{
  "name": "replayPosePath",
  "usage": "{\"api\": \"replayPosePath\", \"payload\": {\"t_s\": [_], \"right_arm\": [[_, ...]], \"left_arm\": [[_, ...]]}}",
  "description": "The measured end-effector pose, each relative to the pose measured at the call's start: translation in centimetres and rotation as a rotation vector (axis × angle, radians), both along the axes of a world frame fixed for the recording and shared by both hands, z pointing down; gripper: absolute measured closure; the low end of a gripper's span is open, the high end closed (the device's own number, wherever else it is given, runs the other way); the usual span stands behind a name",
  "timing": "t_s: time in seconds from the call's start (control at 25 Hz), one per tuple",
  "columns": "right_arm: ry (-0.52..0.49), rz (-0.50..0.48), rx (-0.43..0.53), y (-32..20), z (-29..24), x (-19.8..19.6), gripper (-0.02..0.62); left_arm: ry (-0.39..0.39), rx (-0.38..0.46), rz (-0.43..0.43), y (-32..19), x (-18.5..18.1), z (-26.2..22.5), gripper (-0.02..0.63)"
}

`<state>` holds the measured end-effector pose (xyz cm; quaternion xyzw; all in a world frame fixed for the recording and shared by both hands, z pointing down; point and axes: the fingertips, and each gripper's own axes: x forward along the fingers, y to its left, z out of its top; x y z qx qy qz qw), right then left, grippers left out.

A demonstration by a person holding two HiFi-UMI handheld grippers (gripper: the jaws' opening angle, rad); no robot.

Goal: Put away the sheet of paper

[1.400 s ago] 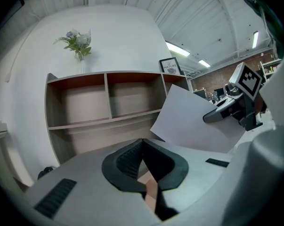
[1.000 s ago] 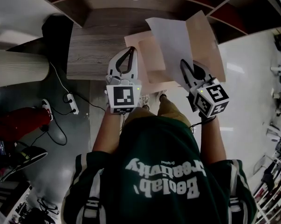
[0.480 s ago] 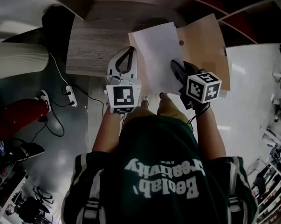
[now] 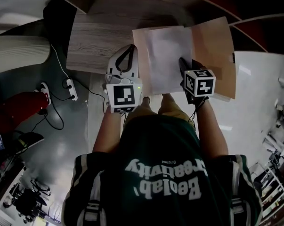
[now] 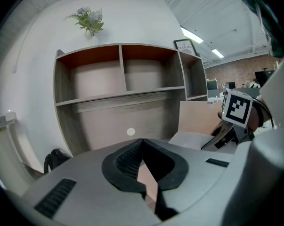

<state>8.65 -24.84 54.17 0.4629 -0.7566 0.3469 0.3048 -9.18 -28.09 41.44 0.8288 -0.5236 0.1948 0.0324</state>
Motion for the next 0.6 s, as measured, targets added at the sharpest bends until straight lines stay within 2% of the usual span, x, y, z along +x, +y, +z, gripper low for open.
{"api": "replayPosePath", "payload": {"t_s": [0.36,0.6], "right_arm": [[0.217,0.0,0.03,-1.0,0.8,4.9,0.56],[0.339,0.034,0.034,-1.2,0.9,7.9,0.56]], "left_arm": [[0.004,-0.017,-0.008,-0.7,1.3,0.9,0.588],[0.007,-0.02,0.0,-1.0,2.5,1.0,0.588]]}}
